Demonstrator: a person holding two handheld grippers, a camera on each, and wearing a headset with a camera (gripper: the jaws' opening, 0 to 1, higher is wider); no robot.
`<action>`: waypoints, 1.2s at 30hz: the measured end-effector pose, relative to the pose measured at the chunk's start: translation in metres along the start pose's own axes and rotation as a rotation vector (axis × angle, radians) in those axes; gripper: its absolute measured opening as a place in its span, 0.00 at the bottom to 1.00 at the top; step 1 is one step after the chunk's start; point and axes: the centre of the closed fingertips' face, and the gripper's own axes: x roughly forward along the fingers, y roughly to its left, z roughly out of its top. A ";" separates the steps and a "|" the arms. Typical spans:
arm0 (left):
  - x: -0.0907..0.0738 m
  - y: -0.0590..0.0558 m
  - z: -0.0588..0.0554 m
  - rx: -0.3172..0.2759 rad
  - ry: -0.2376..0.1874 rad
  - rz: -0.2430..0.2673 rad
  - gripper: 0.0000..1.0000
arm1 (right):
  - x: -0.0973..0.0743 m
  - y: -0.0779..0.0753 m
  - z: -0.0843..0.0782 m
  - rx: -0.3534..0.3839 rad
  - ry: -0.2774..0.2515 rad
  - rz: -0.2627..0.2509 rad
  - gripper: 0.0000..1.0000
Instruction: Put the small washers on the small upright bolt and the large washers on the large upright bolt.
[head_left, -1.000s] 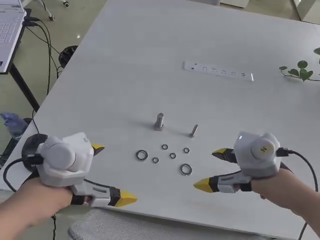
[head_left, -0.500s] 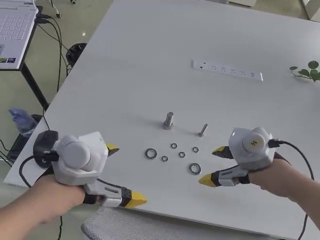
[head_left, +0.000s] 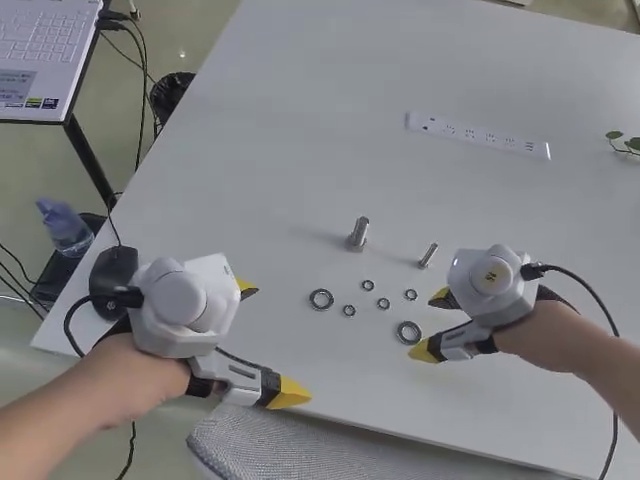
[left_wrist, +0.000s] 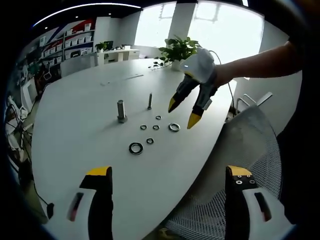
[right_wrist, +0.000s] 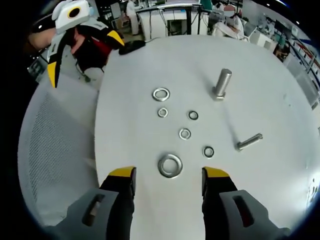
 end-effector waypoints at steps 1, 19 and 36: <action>0.000 0.001 -0.002 0.004 0.007 0.003 0.95 | 0.002 0.000 -0.001 -0.009 0.009 0.002 0.53; 0.008 0.024 -0.002 0.017 0.041 0.078 0.96 | 0.016 -0.002 -0.006 -0.062 0.073 -0.004 0.47; 0.008 0.019 -0.007 -0.003 0.051 0.048 0.90 | 0.021 -0.004 -0.011 -0.091 0.120 -0.029 0.43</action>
